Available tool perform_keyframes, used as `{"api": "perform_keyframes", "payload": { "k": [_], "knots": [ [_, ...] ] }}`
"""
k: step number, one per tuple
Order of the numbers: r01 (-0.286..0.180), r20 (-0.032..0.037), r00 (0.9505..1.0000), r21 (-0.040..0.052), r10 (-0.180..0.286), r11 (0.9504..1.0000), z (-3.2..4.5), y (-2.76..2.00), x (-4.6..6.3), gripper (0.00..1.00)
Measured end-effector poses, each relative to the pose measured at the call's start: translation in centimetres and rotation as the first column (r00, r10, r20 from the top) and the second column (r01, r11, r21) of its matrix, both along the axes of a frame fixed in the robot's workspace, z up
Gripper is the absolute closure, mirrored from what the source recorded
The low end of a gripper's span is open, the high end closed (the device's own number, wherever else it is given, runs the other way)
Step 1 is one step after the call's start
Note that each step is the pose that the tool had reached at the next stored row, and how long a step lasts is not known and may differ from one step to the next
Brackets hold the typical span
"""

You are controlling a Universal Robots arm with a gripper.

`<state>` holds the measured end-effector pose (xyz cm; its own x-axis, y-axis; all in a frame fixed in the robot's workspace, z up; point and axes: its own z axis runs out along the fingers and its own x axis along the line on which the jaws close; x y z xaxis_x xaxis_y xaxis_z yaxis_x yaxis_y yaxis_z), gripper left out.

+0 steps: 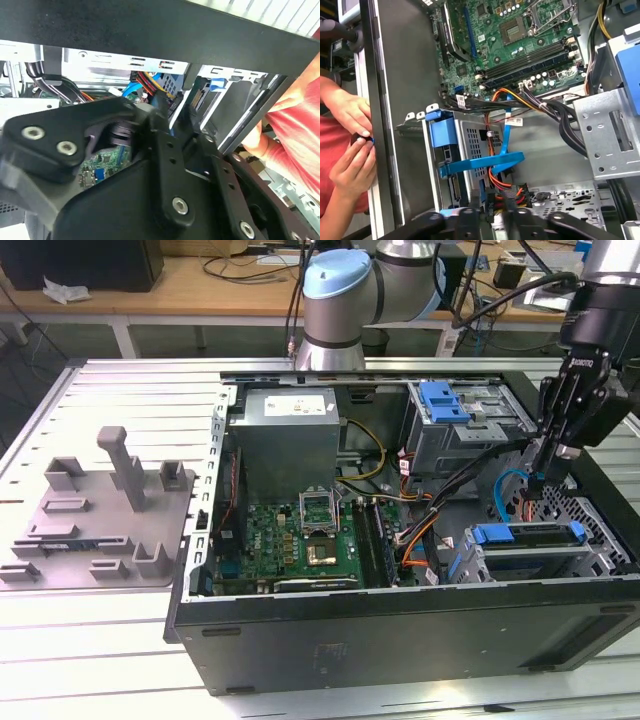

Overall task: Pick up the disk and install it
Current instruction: 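Insert the first disk wire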

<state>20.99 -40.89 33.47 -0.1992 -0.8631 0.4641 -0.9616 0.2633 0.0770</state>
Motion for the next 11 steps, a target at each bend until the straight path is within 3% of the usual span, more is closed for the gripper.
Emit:
{"api": "perform_keyframes", "payload": {
  "k": [3, 11],
  "knots": [
    [0.003, 0.0002, 1.0, -0.0001, -0.003, 1.0, -0.19, 0.01, -0.01, 0.84],
    [0.004, 0.0002, 1.0, 0.0, -0.004, 1.0, -0.27, 0.01, -0.01, 0.84]
  ]
}}
